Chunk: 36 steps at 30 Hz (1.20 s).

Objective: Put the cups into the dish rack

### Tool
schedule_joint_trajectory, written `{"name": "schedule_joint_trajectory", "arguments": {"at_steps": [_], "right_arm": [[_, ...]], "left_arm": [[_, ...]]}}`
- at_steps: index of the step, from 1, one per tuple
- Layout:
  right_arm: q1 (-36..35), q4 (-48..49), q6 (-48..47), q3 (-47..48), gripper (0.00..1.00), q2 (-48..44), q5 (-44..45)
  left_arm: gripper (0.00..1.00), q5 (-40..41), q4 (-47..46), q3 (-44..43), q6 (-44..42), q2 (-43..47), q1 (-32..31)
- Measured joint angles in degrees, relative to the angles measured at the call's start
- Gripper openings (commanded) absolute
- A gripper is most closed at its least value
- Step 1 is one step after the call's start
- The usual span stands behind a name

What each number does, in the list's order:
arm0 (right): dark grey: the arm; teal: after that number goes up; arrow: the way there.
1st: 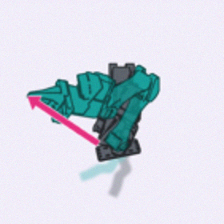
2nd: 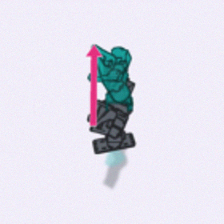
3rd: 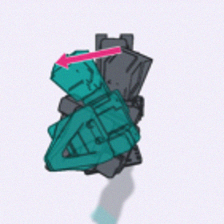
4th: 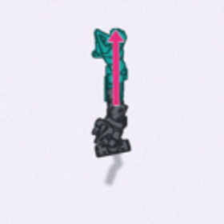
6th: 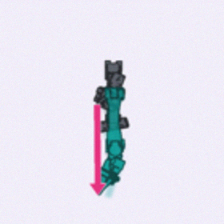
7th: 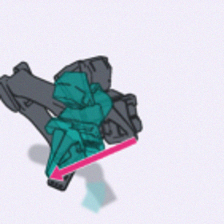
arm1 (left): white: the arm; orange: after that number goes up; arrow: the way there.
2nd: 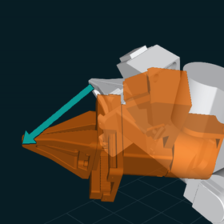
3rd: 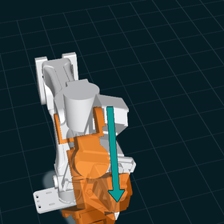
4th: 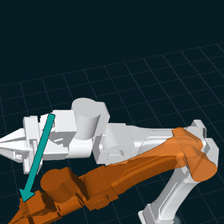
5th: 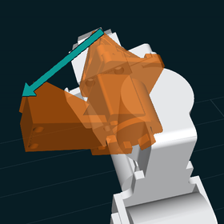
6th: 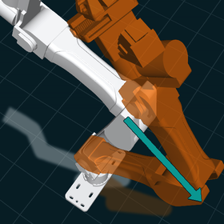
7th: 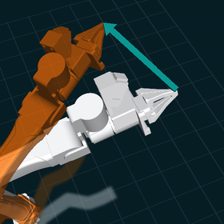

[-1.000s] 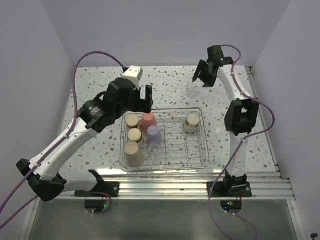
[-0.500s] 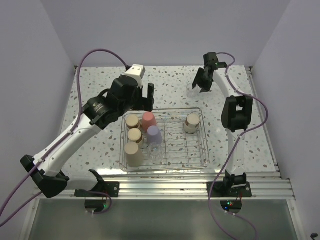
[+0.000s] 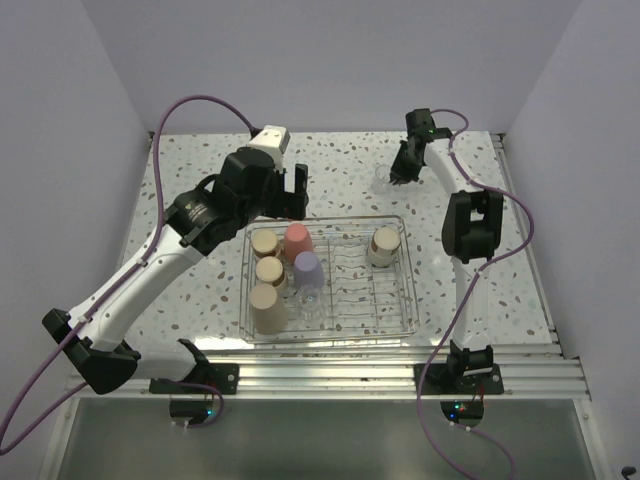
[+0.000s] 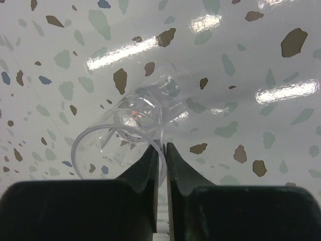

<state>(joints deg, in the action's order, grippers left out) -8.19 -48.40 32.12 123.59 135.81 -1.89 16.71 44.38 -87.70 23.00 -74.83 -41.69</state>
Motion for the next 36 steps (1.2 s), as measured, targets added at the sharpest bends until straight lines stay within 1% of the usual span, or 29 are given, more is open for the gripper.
{"name": "schedule_joint_trajectory", "arguments": {"at_steps": [2,10,15,19,23,26,28,31,34,36], "right_arm": [[0.0,0.04,0.0,0.0,0.0,0.0,0.11],[0.0,-0.13,-0.35,0.17,0.0,0.0,0.09],[0.07,-2.27,-0.7,3.39,0.0,-1.05,0.07],[0.55,-3.26,-0.61,3.3,0.0,-6.97,-0.46],[1.4,-2.91,0.02,0.94,0.0,-17.55,-1.86],[2.29,-0.22,1.84,-4.48,0.0,-28.13,-5.64],[2.91,2.84,3.96,-9.88,0.0,-34.91,-9.05],[3.72,11.34,10.62,-23.5,0.0,-46.05,-16.65],[3.78,20.59,18.64,-35.95,0.0,-53.27,-22.99],[3.72,26.82,24.17,-43.25,0.0,-55.98,-26.6]], "left_arm": [[1.0,0.0,0.09,0.0,0.02,0.0,0.04],[1.0,0.0,0.0,0.42,0.46,1.88,0.07],[1.0,-0.35,-0.24,0.42,0.44,3.32,0.15],[1.0,-1.9,-0.96,0.44,0.33,3.43,0.76],[1.0,-3.91,-1.95,0.24,-0.15,2.64,1.2],[1.0,-6.64,-3.76,-0.22,-0.55,0.52,1.77],[1.0,-10.43,-5.81,-0.2,-0.87,-0.85,2.86],[1.0,-16.94,-10.51,0.11,-1.07,-1.84,5.14],[1.0,-23.58,-16.09,0.31,-1.05,-2.05,7.08],[1.0,-29.07,-21.14,1.14,-0.46,-2.08,8.37]]}}
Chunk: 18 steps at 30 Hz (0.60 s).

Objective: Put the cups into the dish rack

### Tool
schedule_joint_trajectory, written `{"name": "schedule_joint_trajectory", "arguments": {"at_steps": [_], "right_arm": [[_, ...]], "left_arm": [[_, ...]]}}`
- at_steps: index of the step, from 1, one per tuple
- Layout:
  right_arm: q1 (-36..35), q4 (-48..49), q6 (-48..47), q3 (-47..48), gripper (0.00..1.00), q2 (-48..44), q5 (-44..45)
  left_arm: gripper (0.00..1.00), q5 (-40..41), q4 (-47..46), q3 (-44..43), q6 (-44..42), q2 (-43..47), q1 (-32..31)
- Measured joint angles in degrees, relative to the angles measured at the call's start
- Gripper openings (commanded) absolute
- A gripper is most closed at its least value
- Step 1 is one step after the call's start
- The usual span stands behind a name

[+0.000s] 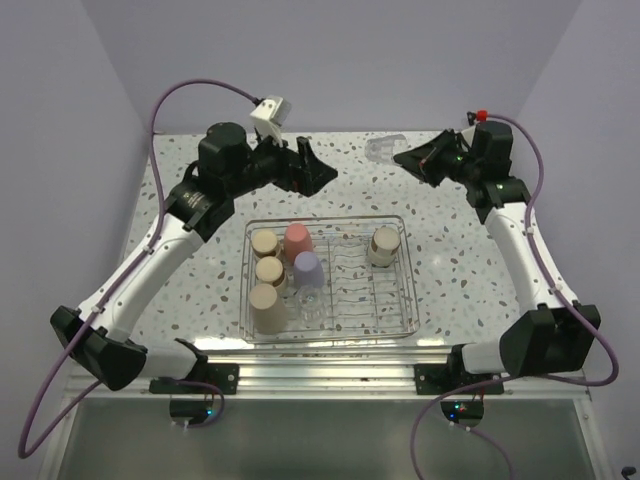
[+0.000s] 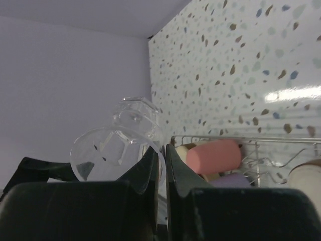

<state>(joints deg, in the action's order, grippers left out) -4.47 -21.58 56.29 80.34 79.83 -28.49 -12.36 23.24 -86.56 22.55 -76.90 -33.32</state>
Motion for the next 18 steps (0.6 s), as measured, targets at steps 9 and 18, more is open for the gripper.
{"name": "schedule_joint_trajectory", "arguments": {"at_steps": [9,18], "right_arm": [[0.04,17.88,16.17,-9.01,0.0,-4.39,-7.32],[-0.02,29.59,24.02,-10.58,0.0,-10.84,-10.1]], "left_arm": [[1.0,-28.26,-35.87,16.22,18.95,-2.6,6.95],[1.0,-36.72,-57.37,18.01,33.57,-7.3,6.95]]}}
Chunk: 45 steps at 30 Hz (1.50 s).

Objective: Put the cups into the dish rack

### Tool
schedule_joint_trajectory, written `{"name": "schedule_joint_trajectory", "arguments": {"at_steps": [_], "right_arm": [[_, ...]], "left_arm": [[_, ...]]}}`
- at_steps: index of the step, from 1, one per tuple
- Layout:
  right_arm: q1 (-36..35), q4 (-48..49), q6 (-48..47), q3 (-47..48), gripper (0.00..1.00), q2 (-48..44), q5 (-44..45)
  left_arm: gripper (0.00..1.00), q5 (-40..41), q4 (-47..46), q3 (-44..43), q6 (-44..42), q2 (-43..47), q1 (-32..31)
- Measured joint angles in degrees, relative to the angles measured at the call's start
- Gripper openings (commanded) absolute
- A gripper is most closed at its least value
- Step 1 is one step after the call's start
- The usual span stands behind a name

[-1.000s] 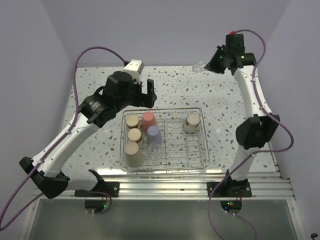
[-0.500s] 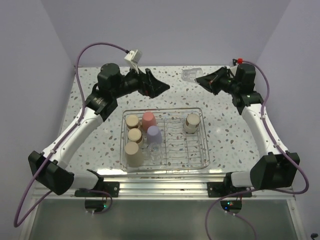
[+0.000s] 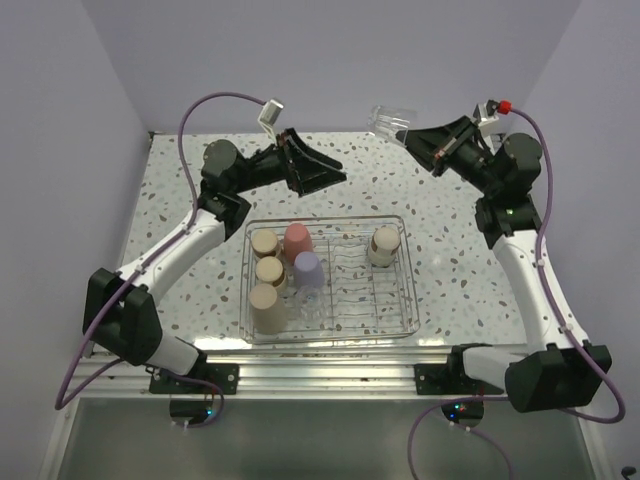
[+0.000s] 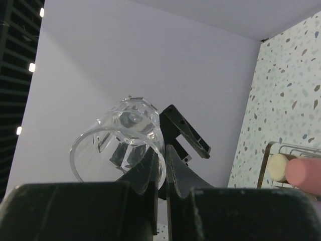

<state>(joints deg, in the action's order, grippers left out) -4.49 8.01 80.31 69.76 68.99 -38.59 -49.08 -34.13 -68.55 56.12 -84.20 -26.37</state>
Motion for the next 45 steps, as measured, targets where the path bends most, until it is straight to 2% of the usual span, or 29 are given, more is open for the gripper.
{"name": "schedule_joint_trajectory", "arguments": {"at_steps": [6,22,28,34,39,45], "right_arm": [[-0.94,0.26,1.16,-2.16,0.0,-1.03,-0.11],[-9.88,-2.56,-0.66,-4.63,0.0,-3.85,1.22],[-11.78,-3.45,-2.32,-5.57,0.0,-2.73,1.79],[-12.0,-2.89,-3.17,-5.62,0.0,0.39,1.51],[-12.02,-0.2,-2.84,-5.62,0.0,1.53,1.36],[-12.02,1.9,-2.62,-5.38,0.0,4.04,0.22]], "left_arm": [[1.0,-0.74,-8.55,-0.02,5.46,-2.43,0.0],[0.97,0.39,-16.15,-2.64,12.85,-7.74,-0.2],[0.93,0.83,-18.03,-4.0,14.4,-7.78,-0.33],[0.82,1.51,-18.82,-4.74,15.04,-7.85,-0.26],[0.88,2.01,-18.38,-4.79,14.69,-8.0,-0.07],[0.88,2.43,-15.17,-4.98,12.83,-8.0,0.13]]}}
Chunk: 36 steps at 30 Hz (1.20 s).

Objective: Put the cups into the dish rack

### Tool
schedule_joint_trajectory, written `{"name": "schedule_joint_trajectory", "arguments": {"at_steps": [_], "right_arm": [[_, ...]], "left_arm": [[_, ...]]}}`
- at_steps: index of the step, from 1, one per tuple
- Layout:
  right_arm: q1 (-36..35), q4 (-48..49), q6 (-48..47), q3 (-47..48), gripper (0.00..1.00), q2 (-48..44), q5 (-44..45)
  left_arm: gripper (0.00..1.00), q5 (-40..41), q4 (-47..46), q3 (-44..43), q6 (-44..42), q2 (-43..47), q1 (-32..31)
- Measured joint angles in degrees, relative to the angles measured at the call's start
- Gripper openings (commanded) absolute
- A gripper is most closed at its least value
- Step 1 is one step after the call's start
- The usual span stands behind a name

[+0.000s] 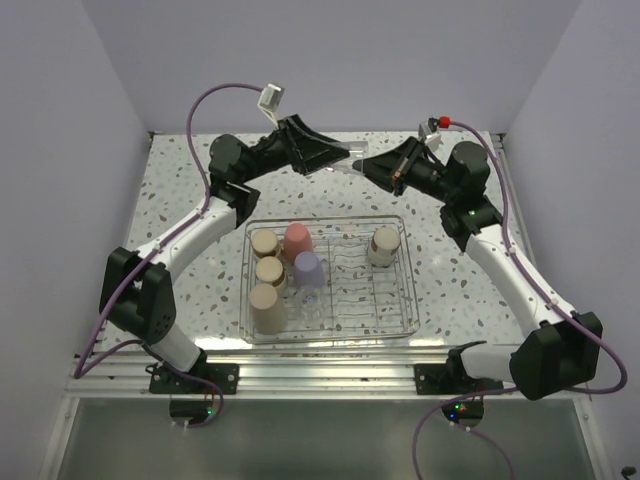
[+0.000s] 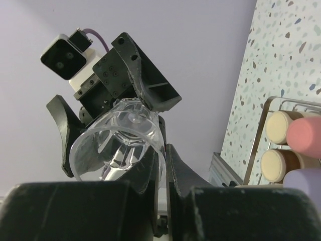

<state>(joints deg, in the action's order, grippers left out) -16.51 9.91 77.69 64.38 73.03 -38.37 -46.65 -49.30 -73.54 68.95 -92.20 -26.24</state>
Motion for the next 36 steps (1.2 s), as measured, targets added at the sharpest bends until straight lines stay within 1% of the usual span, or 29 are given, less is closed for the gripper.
{"name": "schedule_joint_trajectory", "arguments": {"at_steps": [4,7,12,18,21,25,28,33,36], "right_arm": [[-0.04,2.27,1.05,0.0,0.0,1.01,-0.11],[-0.04,3.85,1.46,0.0,0.0,1.86,-0.13],[-0.02,4.46,1.46,-0.02,0.0,2.16,-0.11],[-0.04,4.68,1.25,-0.44,0.0,2.23,-0.15],[-0.04,4.55,0.9,-0.59,0.0,2.23,-0.15],[-0.04,4.7,1.11,-0.76,0.0,2.34,-0.11],[-0.04,4.61,1.16,-0.5,0.0,2.69,-0.2],[-0.02,3.67,0.9,-0.09,0.0,3.1,-0.2],[0.0,3.65,0.94,-0.17,0.0,3.1,-0.17]], "left_arm": [[0.88,-0.2,2.86,-0.09,-1.99,0.0,-0.15],[0.86,-0.35,5.07,-0.11,-3.19,0.0,-0.42],[0.83,-0.46,6.51,-0.35,-4.11,0.0,-0.44],[0.82,-0.42,9.07,-1.84,-5.77,0.0,-0.44],[0.78,-0.28,10.34,-1.99,-6.29,0.0,-0.42],[0.7,0.04,11.72,-1.99,-7.08,0.0,-0.42],[0.68,0.26,11.91,-2.01,-7.26,0.0,-0.39],[0.67,0.42,12.66,-2.01,-7.5,0.04,-0.07],[0.64,0.42,13.07,-2.01,-7.61,0.17,-0.02]]}}
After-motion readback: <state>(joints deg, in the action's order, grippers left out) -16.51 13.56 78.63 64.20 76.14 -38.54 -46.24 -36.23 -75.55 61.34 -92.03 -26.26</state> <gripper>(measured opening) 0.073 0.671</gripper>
